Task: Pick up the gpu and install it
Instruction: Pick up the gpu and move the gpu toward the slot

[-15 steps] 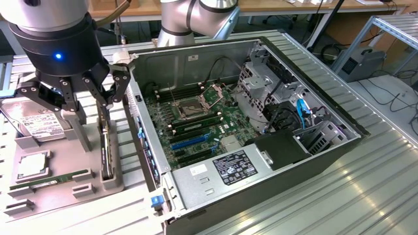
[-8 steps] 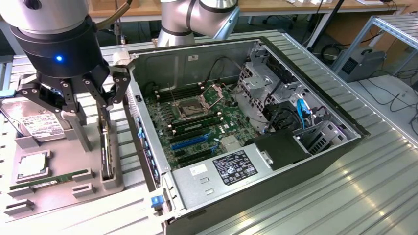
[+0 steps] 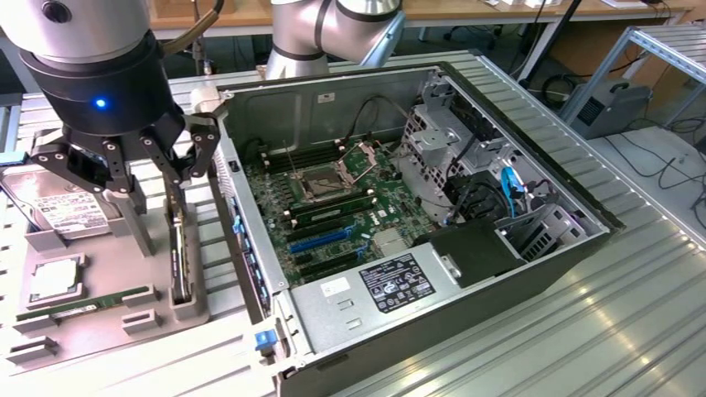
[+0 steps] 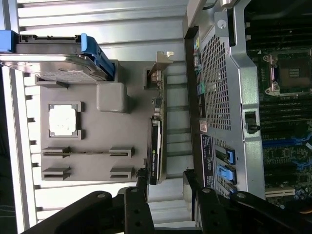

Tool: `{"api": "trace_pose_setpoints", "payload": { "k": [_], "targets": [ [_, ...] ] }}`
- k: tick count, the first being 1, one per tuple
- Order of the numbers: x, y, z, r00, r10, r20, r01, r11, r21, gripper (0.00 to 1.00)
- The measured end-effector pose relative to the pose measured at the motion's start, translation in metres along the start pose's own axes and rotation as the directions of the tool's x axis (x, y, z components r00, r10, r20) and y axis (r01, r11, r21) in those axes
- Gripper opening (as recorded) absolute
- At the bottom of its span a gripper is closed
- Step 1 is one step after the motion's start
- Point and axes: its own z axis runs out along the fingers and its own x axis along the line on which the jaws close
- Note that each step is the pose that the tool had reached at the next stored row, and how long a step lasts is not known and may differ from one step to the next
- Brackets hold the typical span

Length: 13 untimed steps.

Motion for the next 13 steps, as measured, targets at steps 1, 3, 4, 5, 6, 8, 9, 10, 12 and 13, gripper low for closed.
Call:
{"api": "trace_pose_setpoints", "payload": {
  "k": [1, 3, 4, 5, 6, 8, 9, 10, 12, 13],
  "targets": [
    [0.0002, 0.0, 0.0005, 1.0, 0.0, 0.0, 0.0, 1.0, 0.0, 0.42],
    [0.0006, 0.0, 0.0019, 1.0, 0.0, -0.0001, 0.0, 1.0, 0.0001, 0.42],
    [0.0006, 0.0001, 0.0024, 1.0, 0.0, -0.0002, 0.0, 1.0, 0.0002, 0.42],
    [0.0007, 0.0003, 0.0029, 1.0, 0.0, -0.0003, 0.0, 1.0, 0.0002, 0.42],
    [0.0008, 0.0007, 0.0038, 1.0, 0.0, -0.0001, 0.0, 1.0, 0.0001, 0.42],
    [0.0009, 0.0015, 0.0048, 1.0, 0.0, -0.0001, 0.0, 1.0, 0.0001, 0.42],
    [0.0009, 0.0019, 0.0053, 1.0, 0.0, -0.0001, 0.0, 1.0, 0.0002, 0.42],
    [0.001, 0.0025, 0.0058, 1.0, 0.0, -0.0001, 0.0, 1.0, 0.0001, 0.42],
    [0.001, 0.0033, 0.0067, 1.0, 0.0, -0.0001, 0.0, 1.0, 0.0001, 0.42],
    [0.0011, 0.0038, 0.0074, 1.0, 0.0, 0.0, 0.0, 1.0, 0.0, 0.42]
  ]
}}
